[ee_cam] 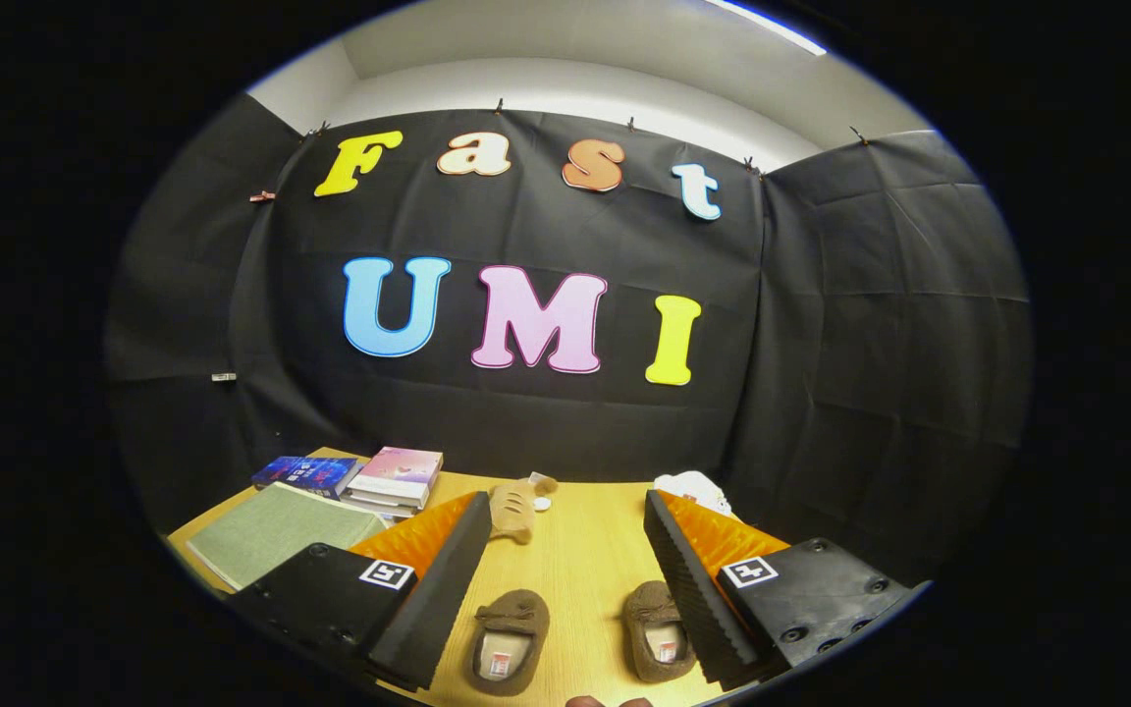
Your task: Open the storage box then place both shoes into the box .Put the left shoe in first, then the right shoe, with the right side of both shoes facing outward in a uniform manner.
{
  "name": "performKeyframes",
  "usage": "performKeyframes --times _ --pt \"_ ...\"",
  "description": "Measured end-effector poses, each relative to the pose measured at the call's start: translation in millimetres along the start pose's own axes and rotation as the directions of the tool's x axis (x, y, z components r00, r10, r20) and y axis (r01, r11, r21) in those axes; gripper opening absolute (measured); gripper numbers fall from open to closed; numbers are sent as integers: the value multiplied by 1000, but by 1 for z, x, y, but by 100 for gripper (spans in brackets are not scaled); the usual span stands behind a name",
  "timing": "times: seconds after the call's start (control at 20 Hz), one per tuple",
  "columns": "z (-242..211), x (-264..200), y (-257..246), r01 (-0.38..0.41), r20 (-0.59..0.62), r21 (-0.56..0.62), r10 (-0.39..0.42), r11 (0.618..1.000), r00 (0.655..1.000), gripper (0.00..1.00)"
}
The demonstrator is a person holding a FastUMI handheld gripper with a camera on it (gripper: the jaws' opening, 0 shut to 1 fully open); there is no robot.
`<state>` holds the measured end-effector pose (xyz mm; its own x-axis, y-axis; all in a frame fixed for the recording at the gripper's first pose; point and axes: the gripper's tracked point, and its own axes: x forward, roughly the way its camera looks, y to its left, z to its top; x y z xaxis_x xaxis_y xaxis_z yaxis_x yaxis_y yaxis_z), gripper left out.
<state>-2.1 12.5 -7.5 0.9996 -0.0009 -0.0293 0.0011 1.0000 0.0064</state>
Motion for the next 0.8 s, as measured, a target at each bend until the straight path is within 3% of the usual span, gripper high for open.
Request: performKeyframes --times 0.8 --pt "-5 10 12 -68 -30 17 69 998 997 98"
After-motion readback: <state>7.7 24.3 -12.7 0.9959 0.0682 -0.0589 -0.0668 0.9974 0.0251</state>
